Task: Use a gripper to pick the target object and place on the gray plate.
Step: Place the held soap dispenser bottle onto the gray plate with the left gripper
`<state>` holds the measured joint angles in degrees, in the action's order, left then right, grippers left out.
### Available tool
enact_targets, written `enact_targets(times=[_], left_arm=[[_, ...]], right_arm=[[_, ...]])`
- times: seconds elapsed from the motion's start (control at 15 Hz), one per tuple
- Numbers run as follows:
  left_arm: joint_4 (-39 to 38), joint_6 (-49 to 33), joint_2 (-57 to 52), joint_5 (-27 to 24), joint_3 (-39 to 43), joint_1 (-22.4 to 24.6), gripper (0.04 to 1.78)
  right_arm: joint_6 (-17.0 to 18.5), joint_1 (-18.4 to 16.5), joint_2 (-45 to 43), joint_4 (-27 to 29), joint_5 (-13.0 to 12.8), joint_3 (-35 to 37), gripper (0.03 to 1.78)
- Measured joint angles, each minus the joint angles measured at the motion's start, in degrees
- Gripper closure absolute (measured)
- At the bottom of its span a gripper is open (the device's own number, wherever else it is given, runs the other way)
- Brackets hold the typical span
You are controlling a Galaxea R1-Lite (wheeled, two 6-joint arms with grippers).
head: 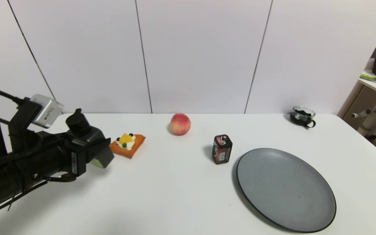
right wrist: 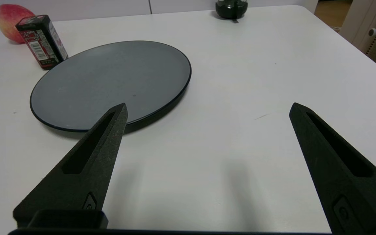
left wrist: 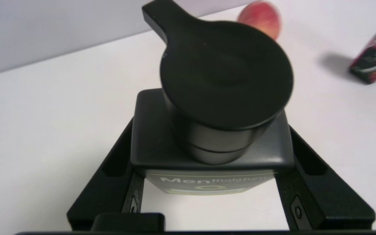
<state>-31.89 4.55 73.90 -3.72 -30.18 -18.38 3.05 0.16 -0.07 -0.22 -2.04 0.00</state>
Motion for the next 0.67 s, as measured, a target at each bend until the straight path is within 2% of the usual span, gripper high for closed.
enact_targets(times=[0.4, 0.67], left_arm=[[7.6, 0.2, 6.2, 0.0, -12.3, -16.5, 0.71], [9.3, 0.9, 13.7, 0.0, -20.7, -24.7, 0.71]], right_arm=[[0.0, 0.0, 0.0, 0.0, 0.0, 0.0, 0.1], [0.0, 0.0, 0.0, 0.0, 0.0, 0.0, 0.1]])
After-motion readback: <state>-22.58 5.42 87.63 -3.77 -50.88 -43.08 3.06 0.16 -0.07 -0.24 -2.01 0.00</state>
